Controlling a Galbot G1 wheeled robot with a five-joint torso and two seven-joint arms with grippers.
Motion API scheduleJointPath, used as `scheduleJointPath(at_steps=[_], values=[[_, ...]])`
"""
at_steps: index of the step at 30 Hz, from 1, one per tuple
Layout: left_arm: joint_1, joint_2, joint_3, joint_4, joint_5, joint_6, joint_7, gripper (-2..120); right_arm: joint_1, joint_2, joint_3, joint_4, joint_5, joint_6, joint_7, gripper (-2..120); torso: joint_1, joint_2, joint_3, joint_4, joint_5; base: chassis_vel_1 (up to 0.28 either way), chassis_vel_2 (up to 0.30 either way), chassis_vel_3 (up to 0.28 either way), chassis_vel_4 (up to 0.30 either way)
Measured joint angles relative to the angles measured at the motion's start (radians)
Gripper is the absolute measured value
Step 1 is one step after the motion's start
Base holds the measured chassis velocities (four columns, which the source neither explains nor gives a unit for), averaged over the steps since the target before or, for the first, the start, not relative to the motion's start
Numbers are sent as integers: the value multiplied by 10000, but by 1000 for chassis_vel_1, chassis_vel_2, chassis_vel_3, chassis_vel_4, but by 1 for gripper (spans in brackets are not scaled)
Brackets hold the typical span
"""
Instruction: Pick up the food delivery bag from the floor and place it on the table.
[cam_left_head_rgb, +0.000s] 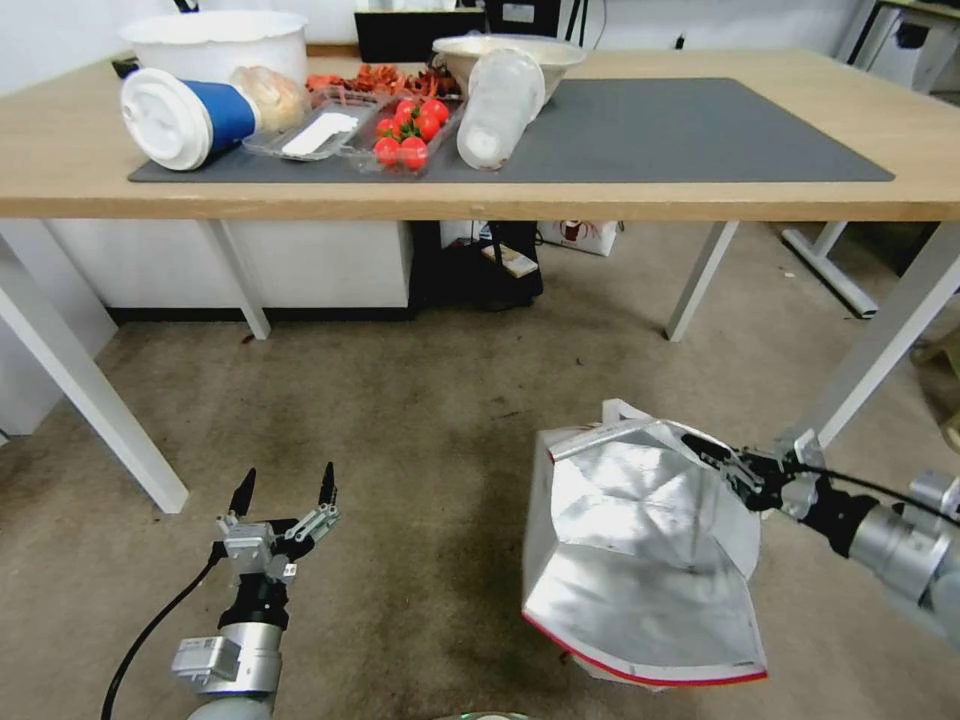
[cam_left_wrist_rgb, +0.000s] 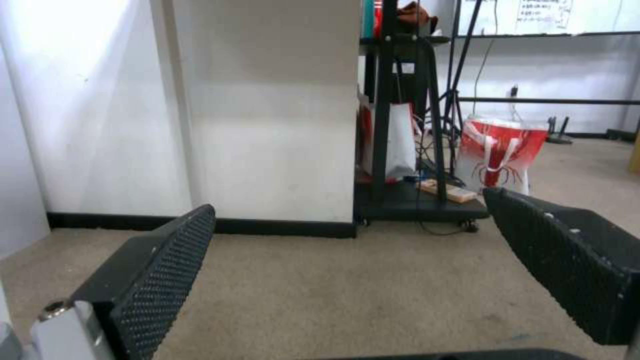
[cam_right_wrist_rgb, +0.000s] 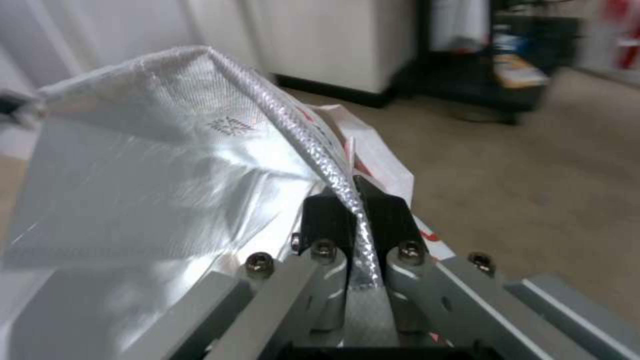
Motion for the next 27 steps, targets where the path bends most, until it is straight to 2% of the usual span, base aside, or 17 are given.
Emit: scheduleJointPath(at_steps=[3, 9, 11, 16, 17, 27], values=[[16, -38, -30, -33, 7, 12, -5, 100, 496, -456, -389, -52, 717, -393, -337, 0, 0, 0, 0, 1, 0, 0, 0, 0, 0], [16, -64, -76, -62, 14, 75, -27, 100, 992, -848, -1102, -24, 1534, -884, -258, 0, 0, 0, 1, 0, -1, 0, 0, 0, 0], [14, -94, -93, -109, 9, 212, -89, 100, 1293, -1035, -1690, -13, 2125, -1122, -369, 0, 0, 0, 1, 0, -1, 0, 0, 0, 0], [10, -112, -93, -129, 8, 292, -133, 100, 1408, -1098, -1931, -13, 2317, -1186, -488, 0, 0, 0, 0, 0, -2, 0, 0, 0, 0], [-13, -138, -93, -186, -9, 449, -190, 100, 1584, -1205, -2298, -51, 2513, -1234, -685, 0, 0, 0, 1, 0, -2, 0, 0, 0, 0], [-22, -192, -114, -228, -84, 569, -250, 100, 1557, -1379, -2442, 17, 2825, -1295, -933, 0, 0, 0, 1, -1, -2, 0, 0, 0, 0]])
